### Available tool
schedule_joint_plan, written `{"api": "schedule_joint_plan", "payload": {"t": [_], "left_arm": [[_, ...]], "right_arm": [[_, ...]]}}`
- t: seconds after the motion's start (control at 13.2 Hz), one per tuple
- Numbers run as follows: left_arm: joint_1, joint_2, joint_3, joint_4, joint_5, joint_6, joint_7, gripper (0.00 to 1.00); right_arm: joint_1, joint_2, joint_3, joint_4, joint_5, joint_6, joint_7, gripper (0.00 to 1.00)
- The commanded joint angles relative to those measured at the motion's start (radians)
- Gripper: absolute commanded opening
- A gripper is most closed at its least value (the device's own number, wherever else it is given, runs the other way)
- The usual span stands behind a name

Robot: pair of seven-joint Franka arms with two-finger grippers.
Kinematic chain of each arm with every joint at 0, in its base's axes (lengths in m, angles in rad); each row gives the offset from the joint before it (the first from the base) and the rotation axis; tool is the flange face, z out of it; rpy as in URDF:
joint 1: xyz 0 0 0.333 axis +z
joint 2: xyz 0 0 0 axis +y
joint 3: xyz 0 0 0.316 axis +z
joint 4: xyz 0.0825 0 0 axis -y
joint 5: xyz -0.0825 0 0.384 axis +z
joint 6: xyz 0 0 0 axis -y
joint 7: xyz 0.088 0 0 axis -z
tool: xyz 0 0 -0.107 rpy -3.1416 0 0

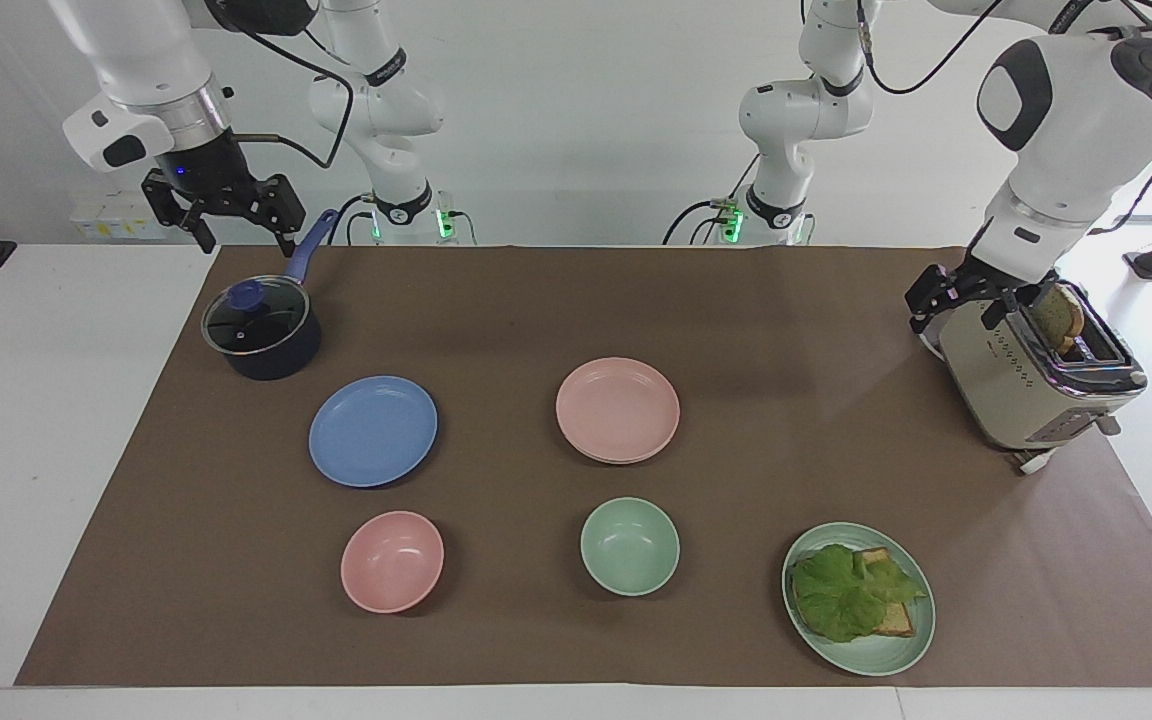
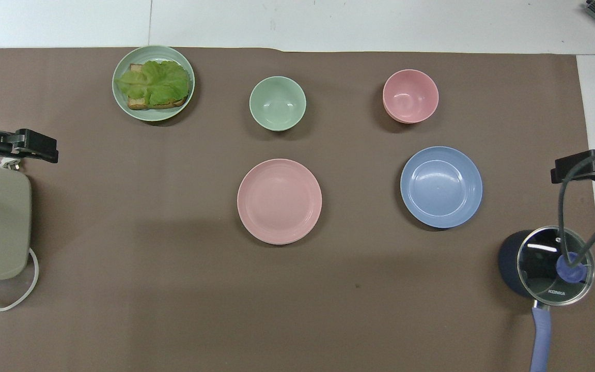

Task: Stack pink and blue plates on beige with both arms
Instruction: 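Release the pink plate and withdraw the left gripper to rest, then reach the right gripper to the rim of the blue plate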

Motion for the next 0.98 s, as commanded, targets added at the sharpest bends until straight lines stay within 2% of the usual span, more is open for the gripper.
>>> {"api": "schedule_joint_plan", "payload": {"t": [0.0, 0.15, 0.3, 0.68, 0.91], "left_arm": [[-0.006, -0.06, 0.009, 0.026, 0.027, -0.065, 0.034, 1.0], [0.0, -0.071, 0.018, 0.026, 0.022, -0.068, 0.116, 1.0], [0.0, -0.074, 0.024, 0.025, 0.019, -0.064, 0.119, 1.0], [0.0, -0.081, 0.019, 0.022, 0.019, -0.068, 0.114, 1.0], [0.0, -0.081, 0.019, 0.022, 0.019, -0.068, 0.114, 1.0]], "right_arm": [[-0.009, -0.04, 0.005, -0.077, -0.003, 0.069, 0.013, 1.0], [-0.009, -0.04, 0.005, -0.094, -0.003, 0.078, 0.012, 1.0], [-0.011, -0.041, 0.004, -0.141, -0.001, 0.101, 0.007, 1.0], [-0.017, -0.043, 0.002, -0.378, 0.038, 0.409, 0.004, 1.0], [-0.072, -0.014, 0.004, -0.525, 0.106, 0.628, -0.119, 1.0]]}}
